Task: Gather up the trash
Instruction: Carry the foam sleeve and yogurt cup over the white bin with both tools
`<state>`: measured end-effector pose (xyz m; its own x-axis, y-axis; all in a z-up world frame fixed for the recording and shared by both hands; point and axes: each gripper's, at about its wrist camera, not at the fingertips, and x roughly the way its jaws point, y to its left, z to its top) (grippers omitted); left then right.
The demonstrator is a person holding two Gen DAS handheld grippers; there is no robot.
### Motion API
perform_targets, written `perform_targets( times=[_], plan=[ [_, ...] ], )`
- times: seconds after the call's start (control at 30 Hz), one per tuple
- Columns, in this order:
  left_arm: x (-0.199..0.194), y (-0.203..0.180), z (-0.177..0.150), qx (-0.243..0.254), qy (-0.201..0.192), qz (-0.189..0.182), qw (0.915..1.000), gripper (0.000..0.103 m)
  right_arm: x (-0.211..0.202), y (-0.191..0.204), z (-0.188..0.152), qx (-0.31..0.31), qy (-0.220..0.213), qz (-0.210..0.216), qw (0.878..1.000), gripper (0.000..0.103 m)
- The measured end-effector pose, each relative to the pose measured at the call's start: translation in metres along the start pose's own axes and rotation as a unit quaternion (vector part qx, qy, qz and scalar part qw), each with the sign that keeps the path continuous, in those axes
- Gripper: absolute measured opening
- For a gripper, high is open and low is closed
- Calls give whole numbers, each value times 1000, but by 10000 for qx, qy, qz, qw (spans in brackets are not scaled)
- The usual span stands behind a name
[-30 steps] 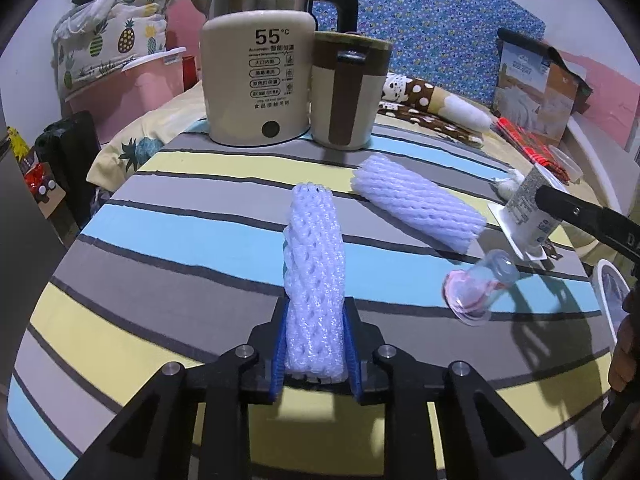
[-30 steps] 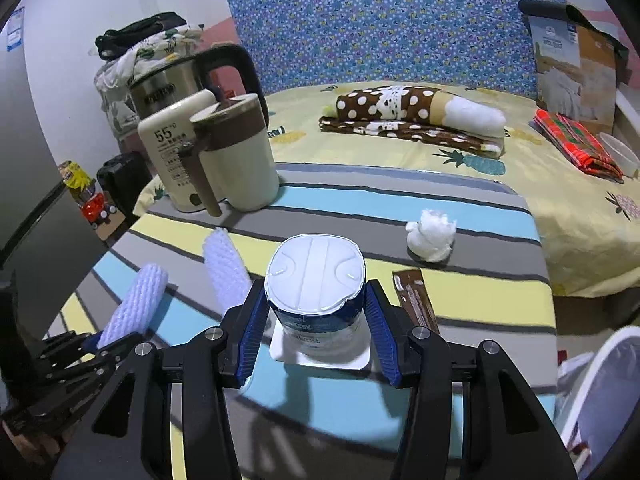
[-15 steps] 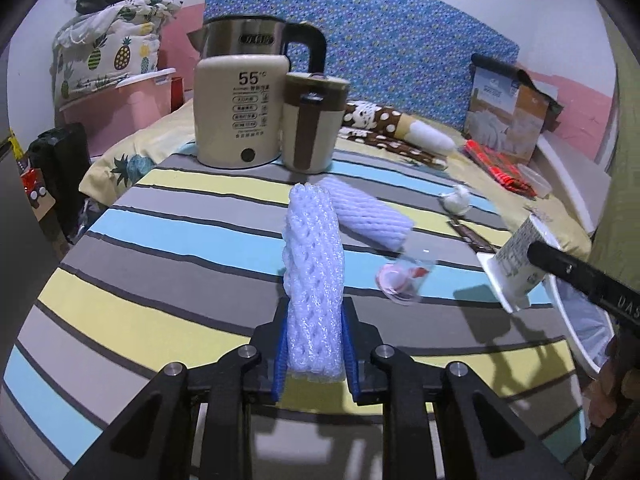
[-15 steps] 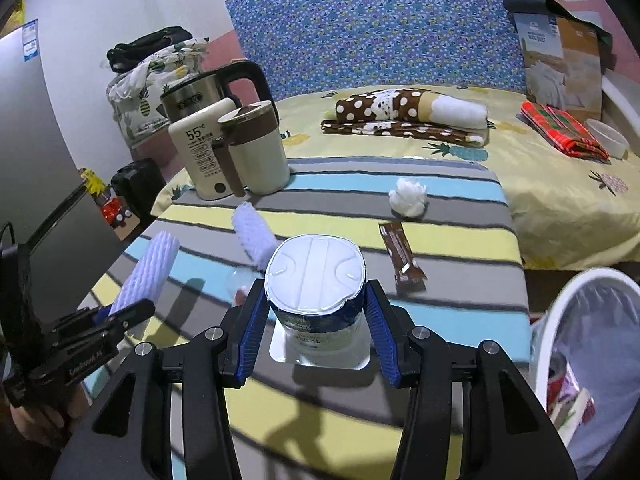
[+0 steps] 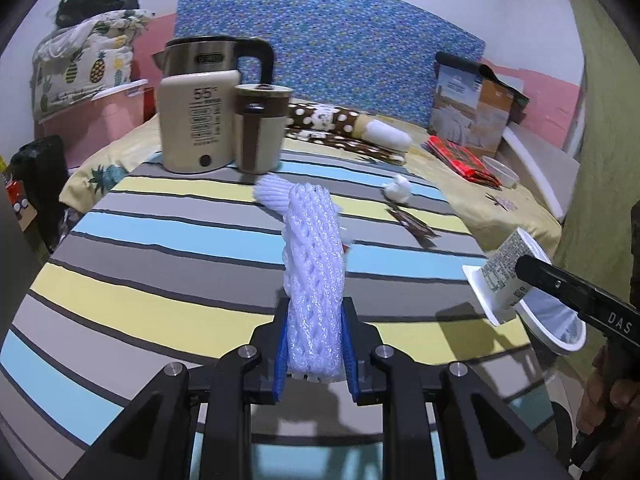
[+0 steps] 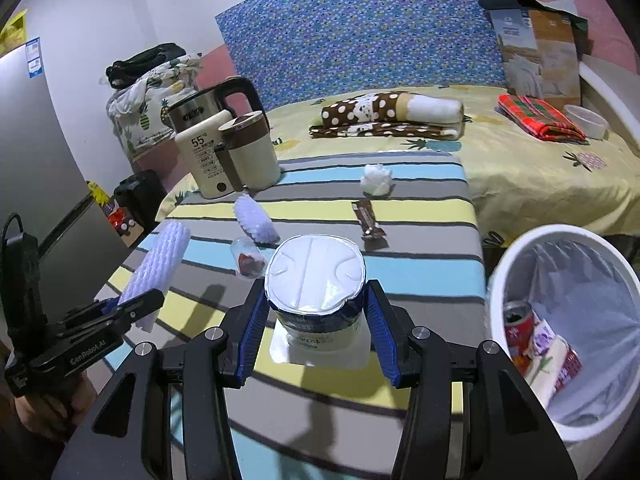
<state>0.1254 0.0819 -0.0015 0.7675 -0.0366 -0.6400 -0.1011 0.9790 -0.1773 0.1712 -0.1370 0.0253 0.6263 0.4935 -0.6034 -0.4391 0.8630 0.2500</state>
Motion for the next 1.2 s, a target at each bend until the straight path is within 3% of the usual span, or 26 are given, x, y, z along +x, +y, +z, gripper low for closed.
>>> perform_targets(
  times=[0.6, 1.2],
  plan=[
    [-3, -84, -12, 656, 181, -759, 9948, 23, -37, -33, -21, 338, -201, -348, 9986, 50],
    [15, -175, -11, 1343, 293, -1494, 9792, 23, -74, -94, -35, 814, -407, -955, 9913, 50]
  ],
)
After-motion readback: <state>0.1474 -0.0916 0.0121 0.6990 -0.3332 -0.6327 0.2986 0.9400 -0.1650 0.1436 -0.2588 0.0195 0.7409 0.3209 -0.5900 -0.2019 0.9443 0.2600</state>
